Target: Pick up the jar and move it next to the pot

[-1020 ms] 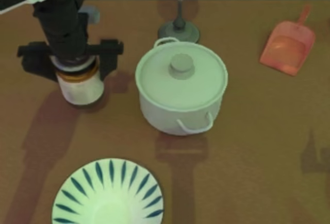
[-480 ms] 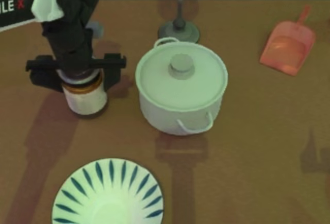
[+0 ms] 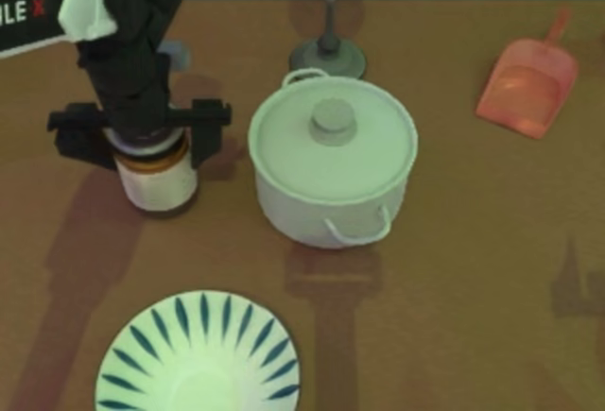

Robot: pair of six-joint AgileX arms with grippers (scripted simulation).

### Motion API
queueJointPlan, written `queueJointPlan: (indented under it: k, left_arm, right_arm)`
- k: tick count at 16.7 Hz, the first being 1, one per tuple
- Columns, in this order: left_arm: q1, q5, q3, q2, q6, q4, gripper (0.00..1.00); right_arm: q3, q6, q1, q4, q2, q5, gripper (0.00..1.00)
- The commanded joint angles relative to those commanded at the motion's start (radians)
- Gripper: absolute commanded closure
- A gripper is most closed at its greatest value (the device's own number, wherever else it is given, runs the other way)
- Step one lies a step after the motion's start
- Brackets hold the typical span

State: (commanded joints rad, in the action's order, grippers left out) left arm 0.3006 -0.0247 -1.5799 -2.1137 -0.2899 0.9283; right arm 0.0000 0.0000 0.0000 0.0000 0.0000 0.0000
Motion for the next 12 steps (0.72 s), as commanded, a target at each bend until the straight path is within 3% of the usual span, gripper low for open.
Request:
queueJointPlan:
  k: [6,12]
  left_arm:
    - [0.000,0.000,0.000,0.000,0.000,0.000,0.02]
    - [0.000,0.000,0.000,0.000,0.000,0.000,0.00]
  right_arm:
    - [0.000,0.000,0.000,0.000,0.000,0.000,0.00]
    - [0.000,0.000,0.000,0.000,0.000,0.000,0.00]
